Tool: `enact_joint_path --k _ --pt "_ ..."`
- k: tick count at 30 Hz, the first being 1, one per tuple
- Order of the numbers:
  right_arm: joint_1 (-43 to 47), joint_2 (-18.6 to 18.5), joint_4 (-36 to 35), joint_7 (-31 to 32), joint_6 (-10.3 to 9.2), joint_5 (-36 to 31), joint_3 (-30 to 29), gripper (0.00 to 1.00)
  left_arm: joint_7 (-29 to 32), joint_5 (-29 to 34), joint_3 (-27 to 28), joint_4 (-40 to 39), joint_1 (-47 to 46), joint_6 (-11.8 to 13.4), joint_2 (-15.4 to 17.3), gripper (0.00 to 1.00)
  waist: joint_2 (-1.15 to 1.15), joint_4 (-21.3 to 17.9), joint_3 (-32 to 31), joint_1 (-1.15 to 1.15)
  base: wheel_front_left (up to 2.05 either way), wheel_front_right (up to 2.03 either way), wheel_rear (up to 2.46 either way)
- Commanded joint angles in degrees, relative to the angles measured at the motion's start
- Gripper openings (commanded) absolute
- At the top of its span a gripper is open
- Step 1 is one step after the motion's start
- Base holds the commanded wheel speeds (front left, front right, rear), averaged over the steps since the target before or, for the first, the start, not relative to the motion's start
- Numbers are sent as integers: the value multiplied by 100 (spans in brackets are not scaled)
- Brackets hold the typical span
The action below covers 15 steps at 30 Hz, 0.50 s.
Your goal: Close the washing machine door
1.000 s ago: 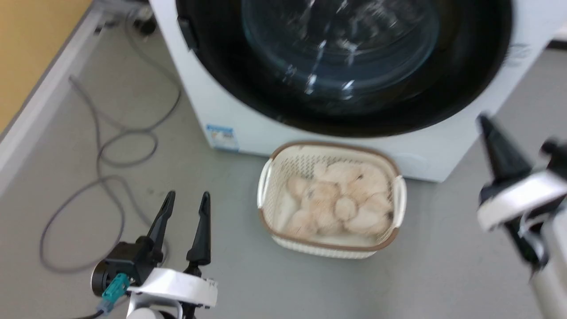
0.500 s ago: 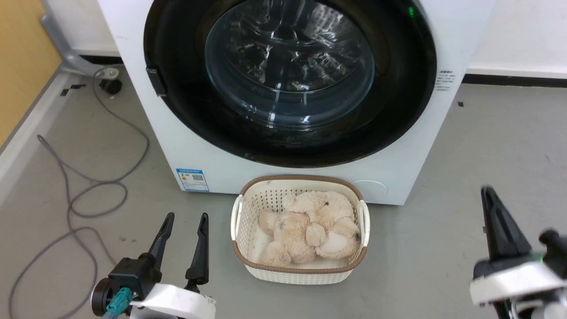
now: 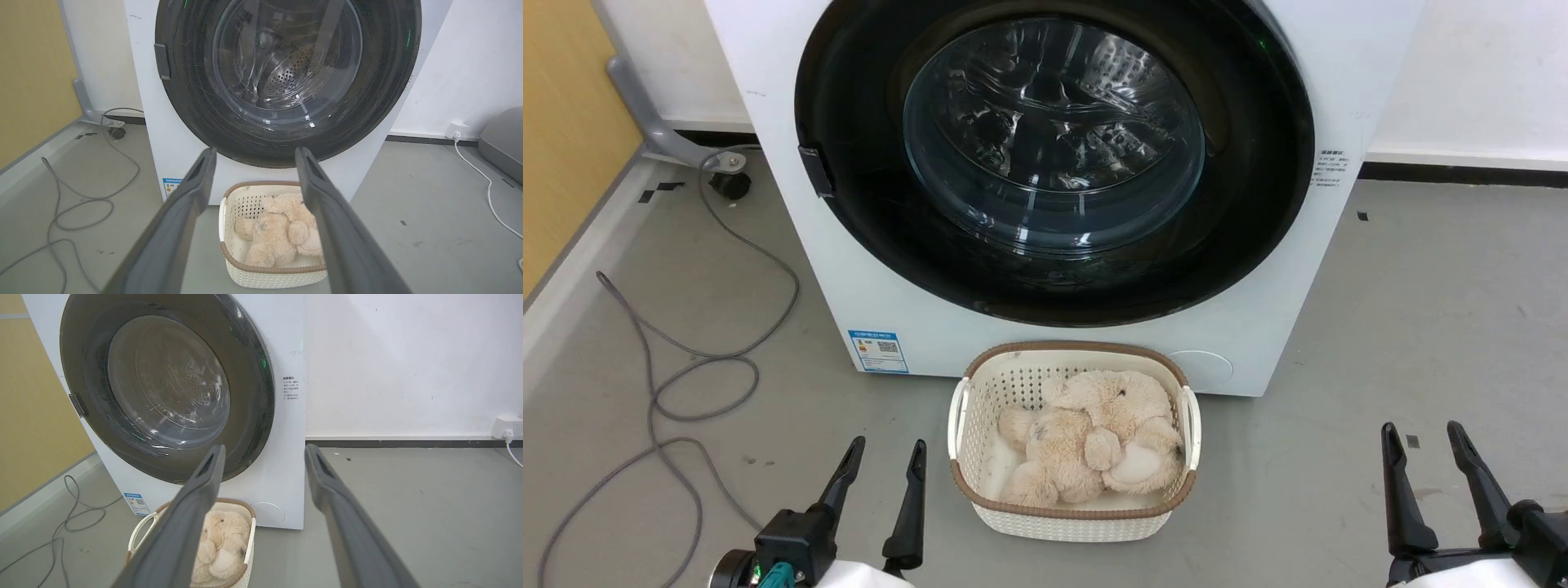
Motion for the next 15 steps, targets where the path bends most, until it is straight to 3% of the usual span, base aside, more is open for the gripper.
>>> enact_joint_path --k 1,12,13,15 --pt "72 39 10 -38 -4 -26 -8 100 -30 26 -9 3 63 60 28 100 0 9 -1 1 0 0 0" --pt "78 62 85 -100 -4 -43 52 100 -30 26 -56 -59 53 136 31 100 0 33 30 1 0 0 0" --pt "32 29 66 -70 0 -2 49 0 0 7 -52 -47 10 136 7 0 0 34 31 1 0 0 0" --pt "30 29 64 -65 0 -1 54 0 7 8 -54 -49 9 138 -2 0 0 32 32 1 0 0 0"
